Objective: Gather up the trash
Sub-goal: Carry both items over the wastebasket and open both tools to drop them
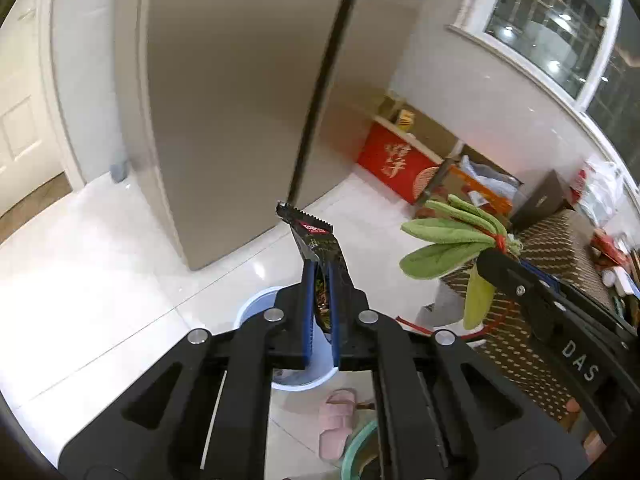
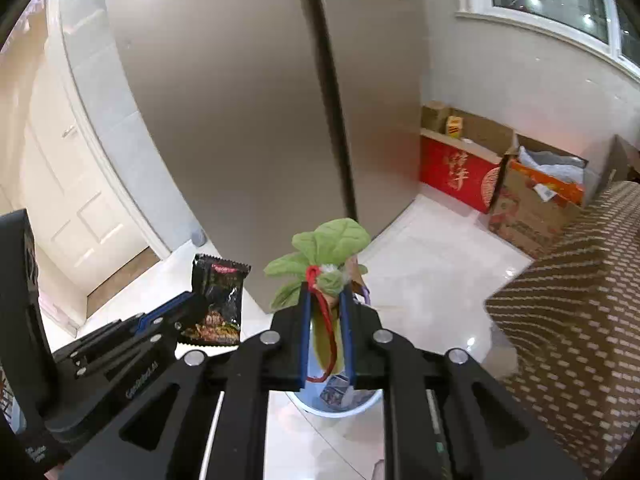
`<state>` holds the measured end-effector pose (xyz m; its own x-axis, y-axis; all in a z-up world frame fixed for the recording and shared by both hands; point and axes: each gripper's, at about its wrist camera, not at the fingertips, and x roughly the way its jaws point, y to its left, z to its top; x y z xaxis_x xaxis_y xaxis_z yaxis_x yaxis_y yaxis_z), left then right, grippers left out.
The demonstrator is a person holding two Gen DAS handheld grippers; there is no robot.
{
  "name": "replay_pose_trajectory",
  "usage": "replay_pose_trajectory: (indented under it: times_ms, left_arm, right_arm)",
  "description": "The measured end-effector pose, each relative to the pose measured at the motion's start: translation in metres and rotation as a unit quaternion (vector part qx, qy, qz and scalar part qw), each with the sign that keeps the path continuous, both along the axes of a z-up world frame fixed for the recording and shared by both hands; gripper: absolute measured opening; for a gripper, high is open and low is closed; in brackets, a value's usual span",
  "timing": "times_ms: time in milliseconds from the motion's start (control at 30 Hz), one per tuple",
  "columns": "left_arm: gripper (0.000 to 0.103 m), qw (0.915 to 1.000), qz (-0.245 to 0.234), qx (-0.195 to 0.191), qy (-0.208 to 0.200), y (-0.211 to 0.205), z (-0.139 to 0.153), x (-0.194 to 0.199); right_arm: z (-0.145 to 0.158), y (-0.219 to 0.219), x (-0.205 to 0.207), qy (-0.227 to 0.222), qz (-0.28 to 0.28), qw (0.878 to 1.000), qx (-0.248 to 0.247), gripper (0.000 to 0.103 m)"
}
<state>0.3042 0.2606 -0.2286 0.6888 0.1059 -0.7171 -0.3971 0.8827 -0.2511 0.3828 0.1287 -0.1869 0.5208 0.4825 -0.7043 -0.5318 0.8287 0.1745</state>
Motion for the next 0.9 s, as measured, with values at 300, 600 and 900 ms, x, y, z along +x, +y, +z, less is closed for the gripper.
replay_pose_trajectory:
  times_ms: [300, 600, 900]
  left_arm:
    - [0.007, 0.9994, 0.010, -0.017, 0.028, 0.026, -0.028, 0.011]
    - [0.007, 0.9990, -0.015, -0.023, 0.034, 0.013, -0.036, 0.025]
    - [0.007, 0.9986, -0.035, -0.020, 0.034, 0.000, -0.030, 0.040]
  right_arm:
    - [-0.033, 0.025, 0.014, 0.006, -0.011, 1.000, -0.027, 0.049]
    - [-0.033, 0.009, 0.010, -0.017, -0.035, 0.998, -0.045, 0.057]
    - [-0.015, -0.006, 0.003, -0.054, -0.052, 0.997, -0.034, 0.060]
